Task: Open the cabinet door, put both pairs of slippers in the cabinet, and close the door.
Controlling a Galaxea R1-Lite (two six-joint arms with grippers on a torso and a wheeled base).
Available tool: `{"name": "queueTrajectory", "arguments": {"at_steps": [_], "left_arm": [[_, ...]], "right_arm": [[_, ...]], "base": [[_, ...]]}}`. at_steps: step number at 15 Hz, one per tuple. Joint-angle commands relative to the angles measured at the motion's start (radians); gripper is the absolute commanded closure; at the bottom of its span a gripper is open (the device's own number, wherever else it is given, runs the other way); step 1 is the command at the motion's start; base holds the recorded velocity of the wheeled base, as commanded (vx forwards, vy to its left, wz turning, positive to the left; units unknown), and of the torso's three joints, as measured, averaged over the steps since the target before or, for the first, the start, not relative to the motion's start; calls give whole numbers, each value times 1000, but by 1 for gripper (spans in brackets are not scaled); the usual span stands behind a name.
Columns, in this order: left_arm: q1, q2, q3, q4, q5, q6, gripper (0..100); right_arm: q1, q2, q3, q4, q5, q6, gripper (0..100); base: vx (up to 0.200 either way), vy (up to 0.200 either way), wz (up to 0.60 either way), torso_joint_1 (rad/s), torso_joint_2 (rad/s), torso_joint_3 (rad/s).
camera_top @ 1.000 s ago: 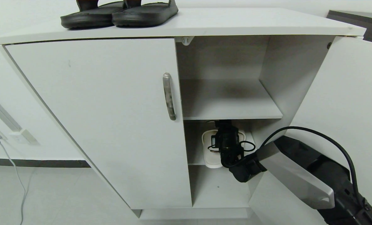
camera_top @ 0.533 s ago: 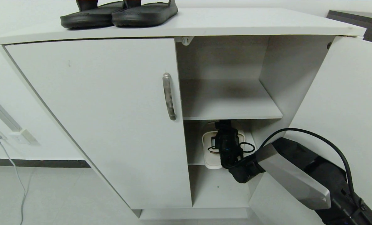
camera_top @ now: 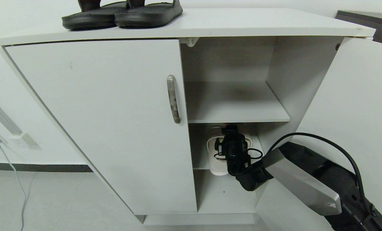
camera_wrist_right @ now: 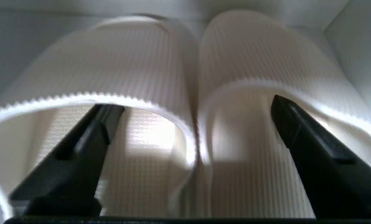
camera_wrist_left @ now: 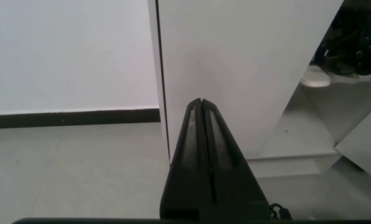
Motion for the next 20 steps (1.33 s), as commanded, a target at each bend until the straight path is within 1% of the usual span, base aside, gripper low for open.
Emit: {"name": "queueTrajectory", "arguments": {"at_steps": [1, 5, 8, 11, 14, 15, 20], "left_arm": [[0, 1, 0, 0, 0, 0, 100], [0, 1, 0, 0, 0, 0, 100], [0, 1, 0, 0, 0, 0, 100], [0, 1, 0, 0, 0, -2, 100], [0, 1, 0, 0, 0, -2, 100], [0, 1, 0, 0, 0, -2, 100], [0, 1, 0, 0, 0, -2, 100]], "right_arm": [[3, -32, 39, -16, 0, -1, 0], [42, -141, 231, -152, -4, -20, 0], [74, -230, 381, -211, -7, -19, 0], [118, -352, 610, -300, -7, -13, 0], [154, -426, 774, -372, -7, -10, 0], [164, -432, 799, -392, -7, -10, 0], [183, -432, 802, -399, -7, -10, 0]], "base": [[0, 0, 0, 0, 0, 0], [0, 0, 0, 0, 0, 0], [0, 0, 0, 0, 0, 0], [0, 0, 0, 0, 0, 0], [0, 0, 0, 0, 0, 0], [0, 0, 0, 0, 0, 0], [0, 0, 0, 0, 0, 0]]}}
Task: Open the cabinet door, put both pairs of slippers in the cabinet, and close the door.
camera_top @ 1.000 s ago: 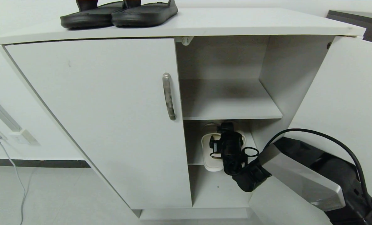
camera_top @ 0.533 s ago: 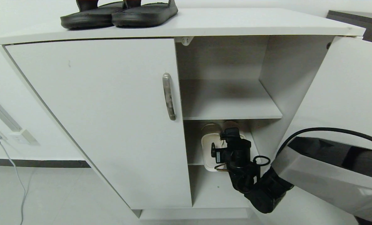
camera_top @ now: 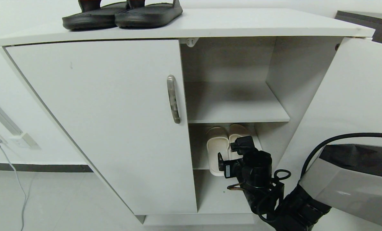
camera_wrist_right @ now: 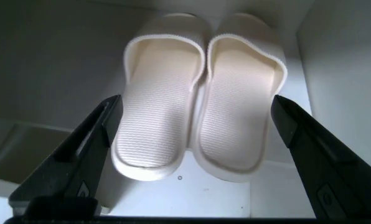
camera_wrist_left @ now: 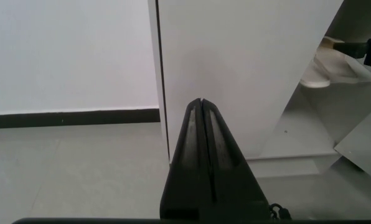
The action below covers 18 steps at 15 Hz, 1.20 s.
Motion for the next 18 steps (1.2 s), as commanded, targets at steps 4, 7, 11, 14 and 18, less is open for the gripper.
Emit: {"name": "queueTrajectory", "arguments": {"at_steps": [4, 7, 11, 14, 18], "left_arm": [[0, 1, 0, 0, 0, -1, 100], [0, 1, 0, 0, 0, -1, 100], [0, 1, 0, 0, 0, -4, 100], [0, 1, 0, 0, 0, -4, 100], [0, 1, -2, 0, -3, -3, 100]], "right_arm": [[14, -9, 4, -2, 0, 0, 0], [21, -9, 5, -2, 0, 0, 0], [21, -9, 16, -2, 0, 0, 0], [21, -9, 19, -3, 0, 0, 0], [21, -9, 25, -16, 0, 0, 0]], "base": [[-100, 0, 0, 1, 2, 0], [-200, 0, 0, 4, 7, 2], [-50, 0, 0, -1, 2, 1], [0, 0, 0, 0, 0, 0], [0, 0, 0, 0, 0, 0]]}}
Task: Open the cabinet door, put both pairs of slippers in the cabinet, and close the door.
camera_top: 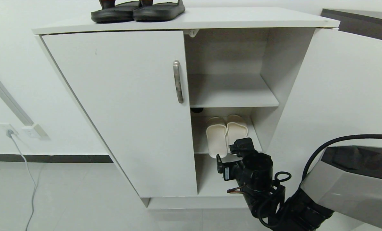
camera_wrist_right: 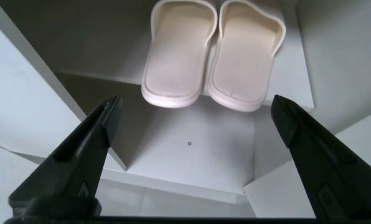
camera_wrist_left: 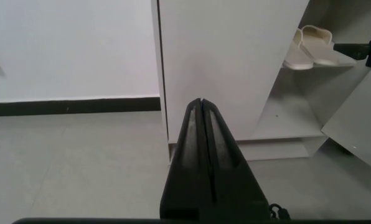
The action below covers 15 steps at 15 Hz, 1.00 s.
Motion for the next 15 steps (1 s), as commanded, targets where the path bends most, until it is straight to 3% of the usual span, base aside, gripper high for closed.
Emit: {"name": "queueTrajectory", "arguments": {"at_steps": [1, 15], "left_arm": [[0, 1, -1, 0, 0, 0, 100], [0, 1, 0, 0, 1, 1, 100]], "right_arm": [[1, 2, 1, 0, 0, 0, 0], [1, -13, 41, -2, 0, -2, 0]], "base": [[0, 0, 0, 0, 0, 0], [0, 0, 0, 2, 2, 125]]}}
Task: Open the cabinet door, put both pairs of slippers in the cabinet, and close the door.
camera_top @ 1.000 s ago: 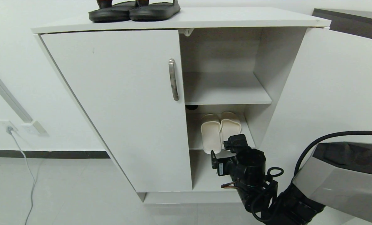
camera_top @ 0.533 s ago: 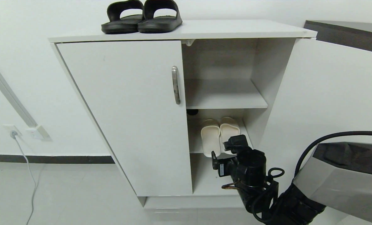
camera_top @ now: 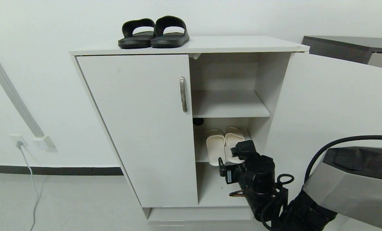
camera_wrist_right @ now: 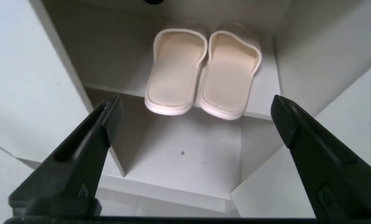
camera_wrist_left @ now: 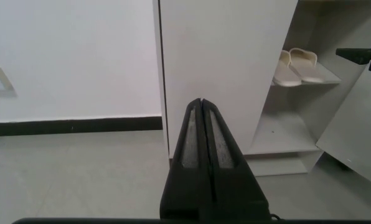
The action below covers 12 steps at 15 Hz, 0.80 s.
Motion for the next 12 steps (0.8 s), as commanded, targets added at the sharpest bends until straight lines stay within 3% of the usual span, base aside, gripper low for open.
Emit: {"name": "queueTrajectory", "arguments": {"at_steps": [1, 7, 12], "left_arm": [[0, 1, 0, 0, 1, -2, 100], [0, 1, 0, 0, 1, -3, 100], [0, 1, 0, 0, 0, -3, 100]], "right_arm": [[4, -6, 4, -1, 0, -1, 0], [13, -6, 12, -1, 0, -1, 0], [21, -4, 13, -1, 0, -1, 0]], "base": [[0, 0, 0, 0, 0, 0], [0, 0, 0, 0, 0, 0], [0, 200, 0, 6, 0, 4]]}}
